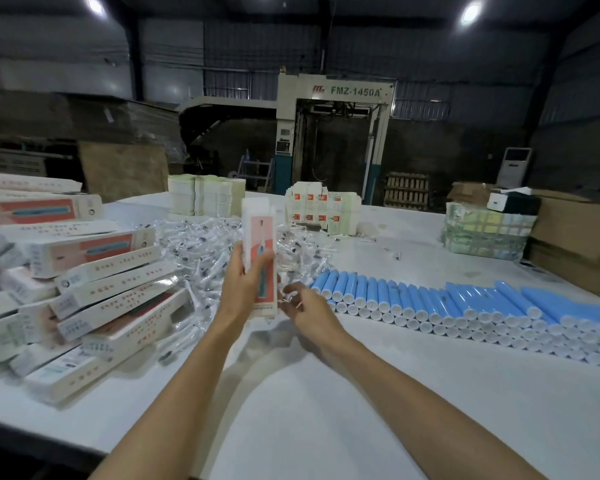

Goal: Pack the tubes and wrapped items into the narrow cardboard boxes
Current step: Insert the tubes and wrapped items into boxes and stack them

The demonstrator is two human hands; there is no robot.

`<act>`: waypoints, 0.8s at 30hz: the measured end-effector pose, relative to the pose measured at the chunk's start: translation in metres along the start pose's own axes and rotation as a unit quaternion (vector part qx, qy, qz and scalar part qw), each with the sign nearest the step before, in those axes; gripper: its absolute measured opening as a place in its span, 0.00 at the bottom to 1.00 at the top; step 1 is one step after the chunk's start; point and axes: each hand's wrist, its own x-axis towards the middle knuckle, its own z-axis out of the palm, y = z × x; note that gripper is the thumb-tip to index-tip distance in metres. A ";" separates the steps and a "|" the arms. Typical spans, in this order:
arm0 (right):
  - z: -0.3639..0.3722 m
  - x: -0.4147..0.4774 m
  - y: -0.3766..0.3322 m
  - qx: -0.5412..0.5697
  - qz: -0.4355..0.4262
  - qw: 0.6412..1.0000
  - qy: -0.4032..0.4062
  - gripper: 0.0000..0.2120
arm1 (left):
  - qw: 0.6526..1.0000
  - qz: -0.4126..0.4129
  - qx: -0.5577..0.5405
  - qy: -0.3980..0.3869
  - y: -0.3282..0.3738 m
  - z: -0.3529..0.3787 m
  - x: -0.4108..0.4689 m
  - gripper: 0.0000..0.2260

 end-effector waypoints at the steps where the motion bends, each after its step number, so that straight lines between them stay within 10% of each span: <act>1: 0.012 0.006 -0.001 -0.027 -0.017 1.000 -0.004 0.10 | 1.000 -0.004 -0.009 0.018 -0.001 -0.005 0.003 0.22; 5: 0.043 0.034 -0.007 -0.283 -0.080 0.955 0.025 0.19 | 0.996 -0.031 -0.034 0.070 -0.005 -0.018 0.011 0.26; 10: 0.060 0.043 -0.002 -0.263 -0.013 0.963 0.063 0.09 | 0.995 -0.035 -0.027 0.090 -0.012 -0.020 0.015 0.14; 17: 0.020 0.017 -0.013 -0.343 -0.078 0.934 0.065 0.19 | 0.996 -0.057 -0.048 0.044 -0.014 -0.008 0.011 0.10; 24: -0.099 -0.033 -0.001 -0.023 -0.056 0.983 0.176 0.20 | 0.993 -0.072 -0.015 -0.097 0.002 0.032 -0.016 0.24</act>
